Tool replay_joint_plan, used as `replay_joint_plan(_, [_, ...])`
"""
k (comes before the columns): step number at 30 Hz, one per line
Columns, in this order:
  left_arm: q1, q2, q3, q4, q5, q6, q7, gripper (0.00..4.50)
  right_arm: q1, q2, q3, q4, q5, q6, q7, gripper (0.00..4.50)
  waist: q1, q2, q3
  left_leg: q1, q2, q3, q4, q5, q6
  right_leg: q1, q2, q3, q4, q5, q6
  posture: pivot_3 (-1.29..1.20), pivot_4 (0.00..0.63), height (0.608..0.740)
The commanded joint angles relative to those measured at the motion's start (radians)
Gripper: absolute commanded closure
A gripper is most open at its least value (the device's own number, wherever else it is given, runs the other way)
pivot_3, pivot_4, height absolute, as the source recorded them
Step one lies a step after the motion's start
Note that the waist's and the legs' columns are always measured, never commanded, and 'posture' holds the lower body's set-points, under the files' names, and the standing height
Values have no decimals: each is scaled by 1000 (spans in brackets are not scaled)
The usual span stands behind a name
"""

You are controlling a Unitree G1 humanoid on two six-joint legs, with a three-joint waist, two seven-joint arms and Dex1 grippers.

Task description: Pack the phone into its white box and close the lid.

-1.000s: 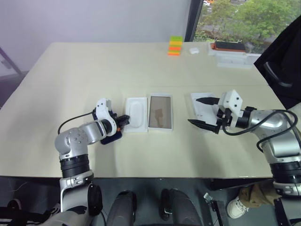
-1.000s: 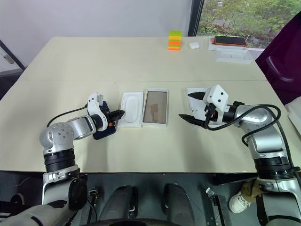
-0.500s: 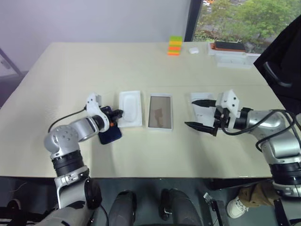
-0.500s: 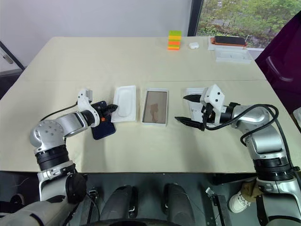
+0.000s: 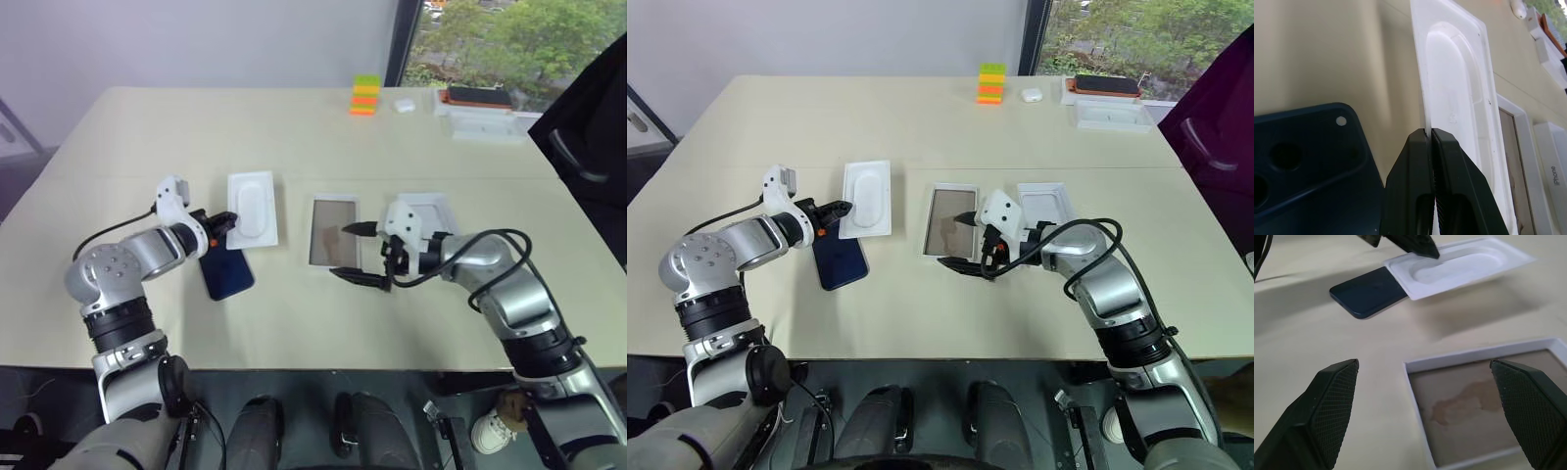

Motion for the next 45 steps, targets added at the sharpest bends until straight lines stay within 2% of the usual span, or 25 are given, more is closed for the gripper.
replay_joint_plan(1, [-5,15,-10,-33,-9,-23,-16,4438,-40,21,40,20,-44,-12,-2,0,-1,0,0,0,0,0,0,0,0,0,0,0,0,0,0,0,150,740])
replay_joint_plan(4, [8,13,-19,-55,-14,-17,-20,4438,-59,41,90,59,-91,-7,-10,0,-1,0,0,0,0,0,0,0,0,0,0,0,0,0,0,0,150,740])
replay_joint_plan(6, [13,3,-13,-66,-20,-14,-11,4500,-56,47,120,60,-114,-9,-2,512,-1,0,0,0,0,0,0,0,0,0,0,0,0,0,0,0,150,740])
replay_joint_plan(13, [23,-12,-27,-87,-21,-11,-11,4500,-45,35,161,142,-226,-61,-27,512,-1,0,0,0,0,0,0,0,0,0,0,0,0,0,0,0,150,740])
replay_joint_plan(16, [31,-23,-34,-96,-19,-12,-9,4500,-44,35,156,150,-240,-67,-26,1331,-1,0,0,0,0,0,0,0,0,0,0,0,0,0,0,0,150,740])
replay_joint_plan(17, [33,-29,-38,-98,-18,-14,-7,4500,-43,36,160,157,-250,-77,-29,1811,-1,0,0,0,0,0,0,0,0,0,0,0,0,0,0,0,150,740])
replay_joint_plan(23, [34,-38,-50,-104,-13,-17,-9,4500,-32,43,150,159,-241,-86,-3,1811,-1,0,0,0,0,0,0,0,0,0,0,0,0,0,0,0,150,740])
replay_joint_plan(26, [28,-36,-52,-97,-13,-20,-10,4500,-29,46,141,155,-238,-80,1,2699,-1,0,0,0,0,0,0,0,0,0,0,0,0,0,0,0,150,740])
replay_joint_plan(29, [26,-35,-55,-92,-11,-23,-12,4500,-28,48,148,157,-254,-95,-5,4162,-1,0,0,0,0,0,0,0,0,0,0,0,0,0,0,0,150,740])
replay_joint_plan(45, [17,-57,-54,-100,-21,-17,1,4500,-12,32,124,105,-213,-113,56,4340,-1,0,0,0,0,0,0,0,0,0,0,0,0,0,0,0,150,740])
